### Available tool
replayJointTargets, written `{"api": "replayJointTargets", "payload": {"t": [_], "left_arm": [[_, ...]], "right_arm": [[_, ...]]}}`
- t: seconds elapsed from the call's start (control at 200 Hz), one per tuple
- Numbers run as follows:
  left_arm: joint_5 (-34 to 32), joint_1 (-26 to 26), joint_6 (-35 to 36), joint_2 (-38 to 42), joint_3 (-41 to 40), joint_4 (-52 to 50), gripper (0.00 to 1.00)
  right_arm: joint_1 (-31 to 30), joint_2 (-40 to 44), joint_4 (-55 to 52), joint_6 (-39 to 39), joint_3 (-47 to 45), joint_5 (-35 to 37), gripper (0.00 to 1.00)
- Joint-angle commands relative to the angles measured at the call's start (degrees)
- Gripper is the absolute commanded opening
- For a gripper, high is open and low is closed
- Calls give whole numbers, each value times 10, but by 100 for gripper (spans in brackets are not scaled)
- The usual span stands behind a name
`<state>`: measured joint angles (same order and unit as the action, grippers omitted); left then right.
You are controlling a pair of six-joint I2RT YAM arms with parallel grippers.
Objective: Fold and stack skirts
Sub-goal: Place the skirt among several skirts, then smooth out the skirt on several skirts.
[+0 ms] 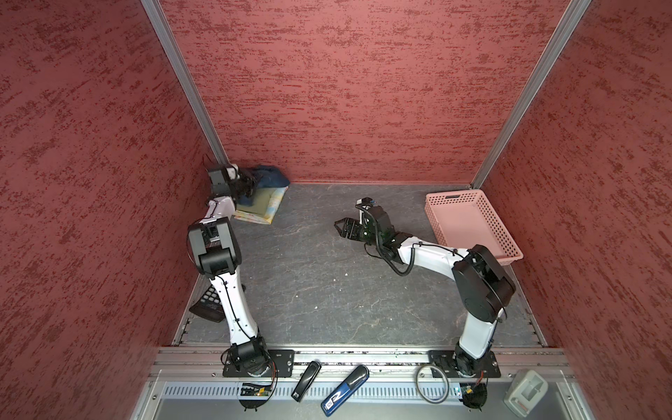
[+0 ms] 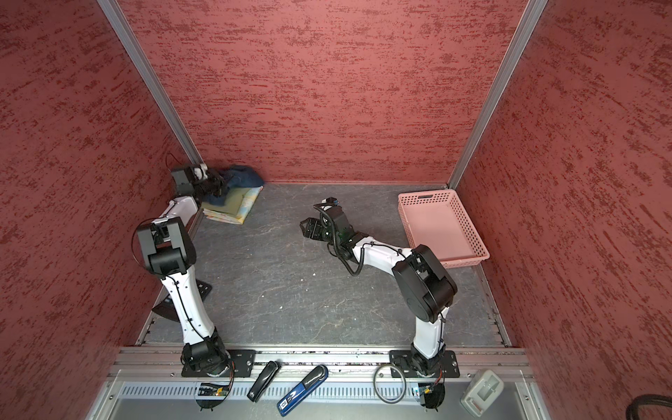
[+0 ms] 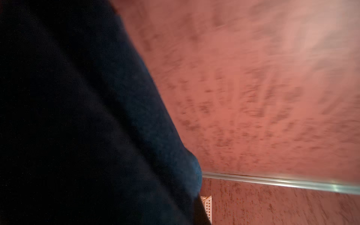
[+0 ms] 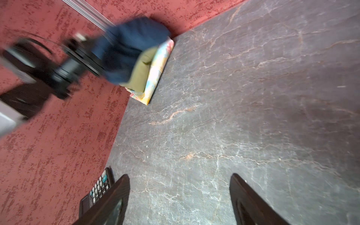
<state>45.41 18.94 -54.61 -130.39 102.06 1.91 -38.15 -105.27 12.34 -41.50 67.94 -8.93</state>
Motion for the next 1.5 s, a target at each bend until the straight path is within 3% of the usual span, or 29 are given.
{"api": "replayJointTargets", "payload": {"t": [0.0,0.15,0.255,0.306,0.356,0.446,0.516,0.641,0.756,0.907,1.097,1.252,1.403,1.498], "left_arm": [[-56,4,39,47,-62,19,0],[-138,4,68,87,-106,-94,0],[-176,3,80,98,-109,-177,15],[-191,2,84,100,-106,-216,29],[-201,2,84,101,-106,-244,50],[-209,0,92,109,-105,-271,100],[-225,-9,119,123,-98,-285,100],[-266,-29,171,178,-105,-284,99],[-291,-50,232,264,-166,-224,99],[-388,-100,331,414,-303,-139,99],[-358,-104,362,553,-496,44,99],[-317,-89,365,485,-478,168,99],[-295,-86,347,319,-335,214,99],[-302,-73,302,218,-252,209,100]], "right_arm": [[1,16,23,7,-11,-13,81],[3,33,20,9,-36,-14,81],[4,53,-10,30,-49,5,81],[4,65,-28,51,-54,14,82],[4,80,-50,71,-58,34,84],[12,111,-85,113,-66,66,90],[22,139,-109,145,-76,94,98],[49,205,-127,202,-112,152,99],[89,285,-128,256,-155,206,99],[154,375,-116,313,-217,280,99],[240,458,-22,299,-325,298,99],[277,482,38,282,-381,267,99],[280,483,30,279,-389,256,99],[284,481,13,277,-385,256,99]]}}
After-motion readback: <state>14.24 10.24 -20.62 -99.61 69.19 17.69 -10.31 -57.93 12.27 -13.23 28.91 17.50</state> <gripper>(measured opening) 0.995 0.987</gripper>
